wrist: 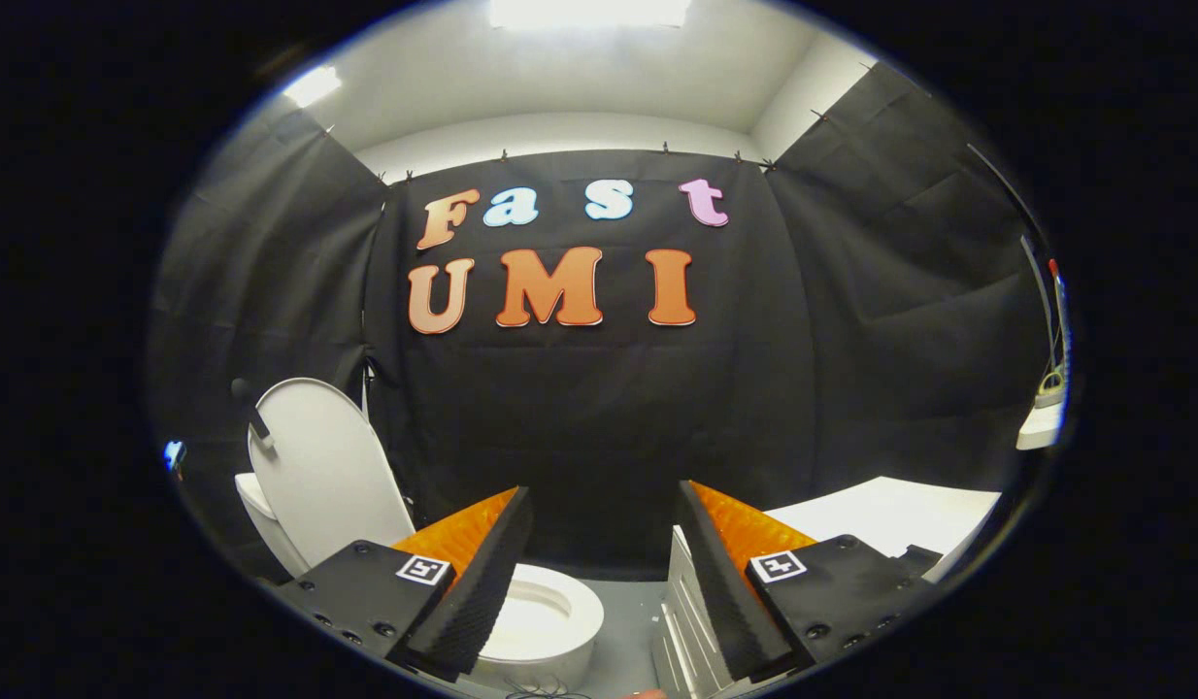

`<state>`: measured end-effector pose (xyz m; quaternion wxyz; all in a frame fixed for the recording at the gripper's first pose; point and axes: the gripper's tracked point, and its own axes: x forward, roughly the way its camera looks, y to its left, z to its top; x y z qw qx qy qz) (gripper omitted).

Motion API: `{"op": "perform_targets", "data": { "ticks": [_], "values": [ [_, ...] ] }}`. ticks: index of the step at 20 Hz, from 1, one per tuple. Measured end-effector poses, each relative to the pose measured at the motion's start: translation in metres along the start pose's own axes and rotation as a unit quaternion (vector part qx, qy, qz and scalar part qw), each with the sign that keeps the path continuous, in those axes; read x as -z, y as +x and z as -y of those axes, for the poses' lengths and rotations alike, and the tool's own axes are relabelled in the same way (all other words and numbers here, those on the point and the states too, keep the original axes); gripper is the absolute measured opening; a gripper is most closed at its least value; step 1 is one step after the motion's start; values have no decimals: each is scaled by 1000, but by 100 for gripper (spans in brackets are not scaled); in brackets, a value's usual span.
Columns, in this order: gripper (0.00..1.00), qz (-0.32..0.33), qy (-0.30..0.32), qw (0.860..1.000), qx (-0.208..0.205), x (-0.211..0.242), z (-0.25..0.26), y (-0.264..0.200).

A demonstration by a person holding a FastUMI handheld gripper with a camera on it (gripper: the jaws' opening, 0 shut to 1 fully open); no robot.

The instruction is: Open the toilet lid.

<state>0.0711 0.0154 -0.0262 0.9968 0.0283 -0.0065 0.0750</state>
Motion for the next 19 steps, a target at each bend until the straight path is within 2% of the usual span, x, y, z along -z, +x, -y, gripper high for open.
{"op": "perform_targets", "data": {
  "ticks": [5,19],
  "values": [
    [97,-31,-2,999,23,29,8,6],
    [97,-30,10,999,41,22,18,4]
  ]
}}
